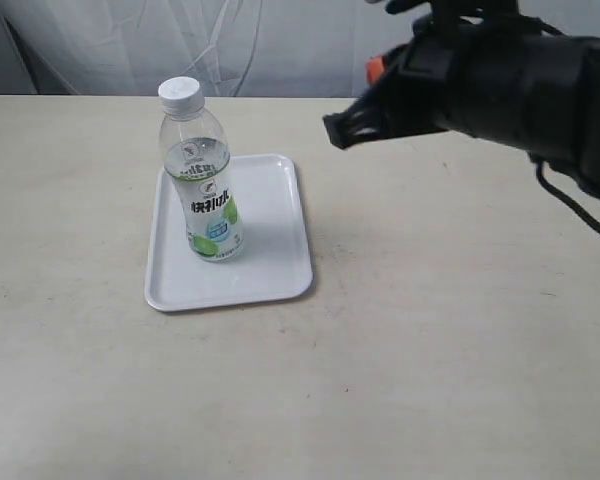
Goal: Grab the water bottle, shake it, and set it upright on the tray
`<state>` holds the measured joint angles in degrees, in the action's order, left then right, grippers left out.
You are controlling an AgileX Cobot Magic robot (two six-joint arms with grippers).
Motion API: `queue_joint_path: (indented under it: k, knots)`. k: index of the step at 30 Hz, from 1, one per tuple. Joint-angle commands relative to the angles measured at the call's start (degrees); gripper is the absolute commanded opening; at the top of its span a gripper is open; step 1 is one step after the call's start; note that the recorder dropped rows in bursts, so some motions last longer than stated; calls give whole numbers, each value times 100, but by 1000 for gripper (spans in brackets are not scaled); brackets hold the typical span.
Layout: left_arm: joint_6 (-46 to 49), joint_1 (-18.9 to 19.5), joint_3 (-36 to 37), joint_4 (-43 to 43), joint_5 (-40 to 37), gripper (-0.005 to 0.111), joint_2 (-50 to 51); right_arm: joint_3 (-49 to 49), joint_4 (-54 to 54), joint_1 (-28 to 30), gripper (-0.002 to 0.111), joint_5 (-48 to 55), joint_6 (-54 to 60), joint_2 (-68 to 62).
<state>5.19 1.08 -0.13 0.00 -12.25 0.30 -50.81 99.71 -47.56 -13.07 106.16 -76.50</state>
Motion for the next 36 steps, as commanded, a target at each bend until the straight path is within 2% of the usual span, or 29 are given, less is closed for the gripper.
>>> queue_joint_path:
  k: [1, 13, 18, 20, 29, 31, 32, 36]
  knots:
    - [-13, -1, 13, 0, 43, 0, -30, 623, 23, 14, -1, -14, -184, 703]
    - [-13, -1, 13, 0, 43, 0, -30, 704, 23, 14, -1, 2, -426, 988]
    - [-13, -1, 13, 0, 43, 0, -30, 717, 23, 14, -1, -1634, -1938, 1242]
    - [-13, -1, 13, 0, 43, 0, -30, 772, 23, 14, -1, -2127, -1908, 1502]
    - [-13, -1, 13, 0, 43, 0, -30, 1756, 23, 25, -1, -2744, -1740, 3326]
    - [-13, -1, 13, 0, 43, 0, -30, 2107, -340, 25, -1, -2749, -2149, 3617]
    - [-13, -1, 13, 0, 43, 0, -30, 2283, -1067, 25, -1, -2542, -2569, 3657]
    - [-13, -1, 13, 0, 43, 0, -30, 2287, -2850, 14, -1, -2281, -3673, 3607]
